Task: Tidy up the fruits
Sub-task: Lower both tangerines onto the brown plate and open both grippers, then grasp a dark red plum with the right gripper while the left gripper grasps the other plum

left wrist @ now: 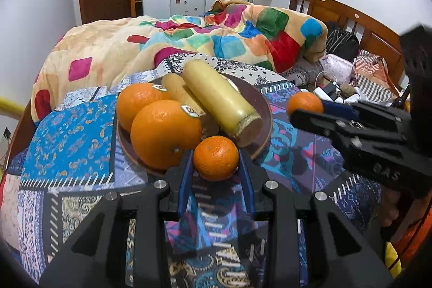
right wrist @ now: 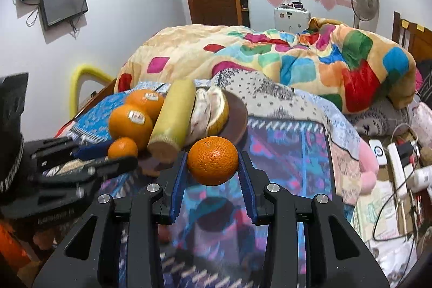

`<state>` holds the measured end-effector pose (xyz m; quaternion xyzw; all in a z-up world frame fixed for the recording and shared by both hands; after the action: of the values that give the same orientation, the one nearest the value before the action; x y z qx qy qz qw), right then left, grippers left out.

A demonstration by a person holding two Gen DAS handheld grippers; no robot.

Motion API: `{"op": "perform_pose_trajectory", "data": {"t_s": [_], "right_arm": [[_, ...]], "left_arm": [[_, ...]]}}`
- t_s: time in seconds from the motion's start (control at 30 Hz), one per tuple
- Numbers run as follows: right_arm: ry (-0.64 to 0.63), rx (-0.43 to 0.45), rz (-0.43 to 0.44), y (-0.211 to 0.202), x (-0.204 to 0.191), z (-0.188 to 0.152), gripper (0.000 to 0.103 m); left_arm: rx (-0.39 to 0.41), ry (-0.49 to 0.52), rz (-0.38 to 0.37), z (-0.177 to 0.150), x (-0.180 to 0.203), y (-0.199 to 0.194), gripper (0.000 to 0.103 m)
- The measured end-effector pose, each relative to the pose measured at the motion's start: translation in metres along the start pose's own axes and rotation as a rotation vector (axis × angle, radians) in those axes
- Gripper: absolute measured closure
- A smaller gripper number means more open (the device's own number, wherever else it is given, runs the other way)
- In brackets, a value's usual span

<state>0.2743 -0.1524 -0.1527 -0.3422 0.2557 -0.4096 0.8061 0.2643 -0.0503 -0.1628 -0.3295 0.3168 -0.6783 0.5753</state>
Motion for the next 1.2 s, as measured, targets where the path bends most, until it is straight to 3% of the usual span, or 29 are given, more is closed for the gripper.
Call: {"op": "perform_pose_trajectory", "data": {"t_s": [0.3,0.4,0.5,0.67,0.93,1.2], "right_arm": [[-0.017,-0.056,-0.013,0.028,0.002,0.021,0.068],[-0.026,-0.073,-0.022,0.033,0.002,0.022,0.068],[-0.022,-0.072,-0.022,0.031,0.003,0.022,0.061],[-0.034,-0.043,-0.031,0.014,-0.001,0.022,0.061],[-0.064,-0.009,-0.030,-0.015,-0.020,-0.002,0.061],[-0.058,-0.049,0.014,-0.011,-0.033,-0.033,0.061]], "left_arm": [[0.011,0.051,0.019,0.003,0.005,0.008,0.068],[0.006,0.044,-0.005,0.004,0.002,0.008,0.068],[0.003,0.032,-0.014,0.003,0.000,0.007,0.067],[0.018,0.017,0.000,-0.002,-0.004,-0.004,0.063],[0.031,0.000,0.002,-0.012,-0.007,-0.025,0.060],[0.017,0.000,0.002,-0.032,-0.008,-0.038,0.051]]}}
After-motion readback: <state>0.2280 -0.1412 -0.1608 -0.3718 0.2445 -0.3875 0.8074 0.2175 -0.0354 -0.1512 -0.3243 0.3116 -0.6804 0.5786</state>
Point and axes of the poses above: each gripper's, at about its wrist camera, not at the fingertips, and y roughly the way its jaws point, x to its right, z to its top, the point moved 6 cm from there along y, roughly the way its jaws point, and after that the axes turned 11 degrees about -x, right-handed, at the moved point
